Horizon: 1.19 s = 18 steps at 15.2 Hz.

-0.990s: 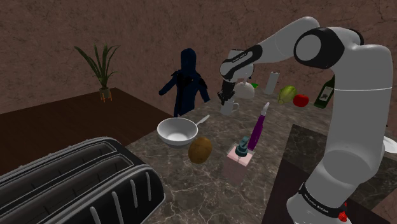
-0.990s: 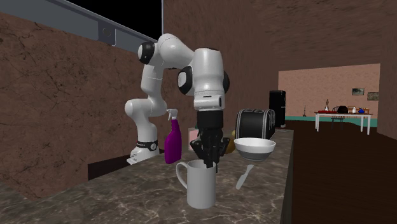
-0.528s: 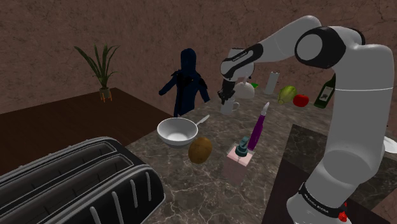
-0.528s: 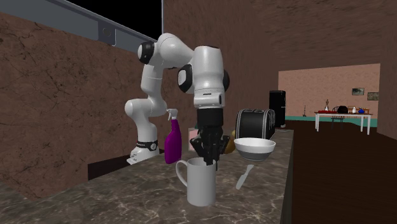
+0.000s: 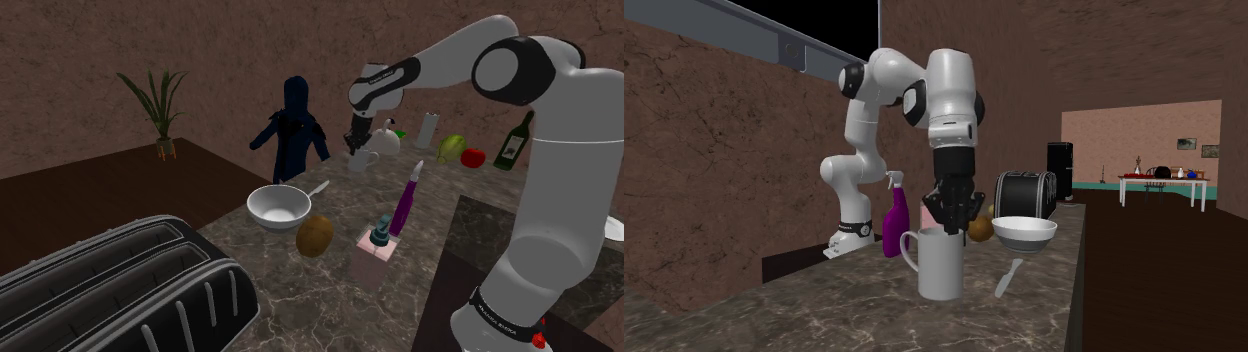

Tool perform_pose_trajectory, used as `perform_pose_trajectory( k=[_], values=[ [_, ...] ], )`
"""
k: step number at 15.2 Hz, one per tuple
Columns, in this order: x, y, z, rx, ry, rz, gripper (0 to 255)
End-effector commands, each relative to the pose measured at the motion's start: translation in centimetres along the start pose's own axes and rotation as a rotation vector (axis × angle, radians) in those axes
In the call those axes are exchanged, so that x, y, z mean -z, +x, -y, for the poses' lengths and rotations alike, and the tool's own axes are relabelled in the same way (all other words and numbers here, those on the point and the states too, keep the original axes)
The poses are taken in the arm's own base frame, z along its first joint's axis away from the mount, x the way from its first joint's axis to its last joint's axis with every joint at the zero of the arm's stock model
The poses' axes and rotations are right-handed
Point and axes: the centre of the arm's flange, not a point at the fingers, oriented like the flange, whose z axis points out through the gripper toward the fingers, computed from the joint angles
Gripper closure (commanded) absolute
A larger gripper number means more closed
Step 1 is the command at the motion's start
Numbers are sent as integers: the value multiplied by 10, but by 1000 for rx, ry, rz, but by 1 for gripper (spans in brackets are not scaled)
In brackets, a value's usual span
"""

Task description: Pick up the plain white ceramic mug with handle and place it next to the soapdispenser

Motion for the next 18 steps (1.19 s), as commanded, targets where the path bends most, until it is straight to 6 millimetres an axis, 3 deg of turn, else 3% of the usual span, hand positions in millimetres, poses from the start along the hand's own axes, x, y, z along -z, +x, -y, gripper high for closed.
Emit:
perform_pose_trajectory(
  k=[1, 18],
  values=[
    [11, 2, 0, 0, 0, 0, 255],
    [101, 10, -3, 0, 0, 0, 255]
  ],
)
